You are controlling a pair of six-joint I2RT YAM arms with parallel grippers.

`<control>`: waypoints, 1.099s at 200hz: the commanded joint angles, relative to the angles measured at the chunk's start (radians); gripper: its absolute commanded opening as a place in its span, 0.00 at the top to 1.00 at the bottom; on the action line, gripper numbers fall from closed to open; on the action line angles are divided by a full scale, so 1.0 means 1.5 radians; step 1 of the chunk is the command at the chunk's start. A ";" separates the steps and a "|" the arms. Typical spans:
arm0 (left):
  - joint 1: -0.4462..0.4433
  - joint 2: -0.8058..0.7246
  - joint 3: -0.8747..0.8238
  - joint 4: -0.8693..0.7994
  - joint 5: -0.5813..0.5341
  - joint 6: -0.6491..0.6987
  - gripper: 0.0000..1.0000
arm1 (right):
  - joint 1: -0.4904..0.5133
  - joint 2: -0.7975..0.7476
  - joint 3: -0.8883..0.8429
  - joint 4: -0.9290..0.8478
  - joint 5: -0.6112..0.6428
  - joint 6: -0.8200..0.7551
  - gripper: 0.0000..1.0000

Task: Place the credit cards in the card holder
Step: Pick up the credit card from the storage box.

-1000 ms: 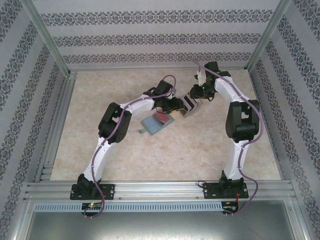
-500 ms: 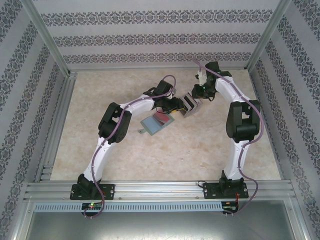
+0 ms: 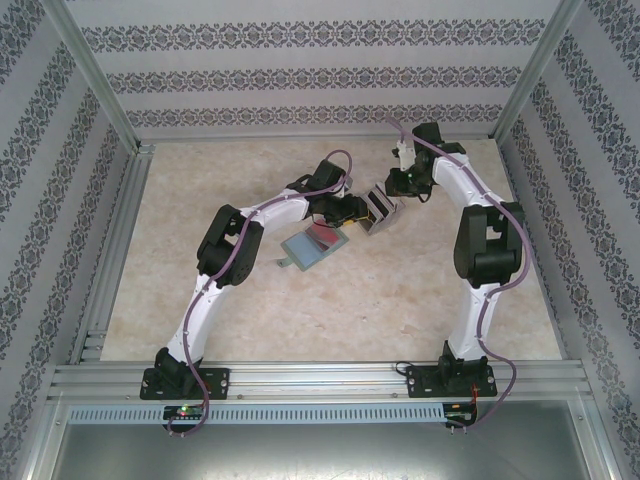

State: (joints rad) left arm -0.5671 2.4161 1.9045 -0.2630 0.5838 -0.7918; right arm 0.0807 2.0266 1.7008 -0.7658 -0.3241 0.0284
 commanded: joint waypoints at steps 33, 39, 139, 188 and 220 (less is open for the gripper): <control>0.005 0.011 0.001 -0.014 -0.003 -0.010 0.55 | -0.005 -0.054 -0.028 0.019 -0.013 0.019 0.84; 0.005 0.009 -0.001 -0.015 -0.003 -0.008 0.55 | -0.005 -0.058 -0.032 0.025 -0.011 0.022 0.85; 0.006 -0.098 -0.078 0.055 -0.012 -0.006 0.55 | -0.010 -0.191 -0.134 0.139 0.022 0.055 0.90; 0.007 -0.188 -0.183 0.147 -0.020 -0.007 0.55 | -0.003 -0.265 -0.235 0.259 -0.058 0.120 0.89; 0.013 -0.232 -0.216 0.138 -0.036 0.014 0.55 | -0.003 -0.265 -0.300 0.397 -0.263 0.228 0.88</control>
State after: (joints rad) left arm -0.5648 2.1376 1.6211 -0.1116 0.5602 -0.7933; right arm 0.0631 1.6318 1.3022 -0.3656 -0.4633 0.2276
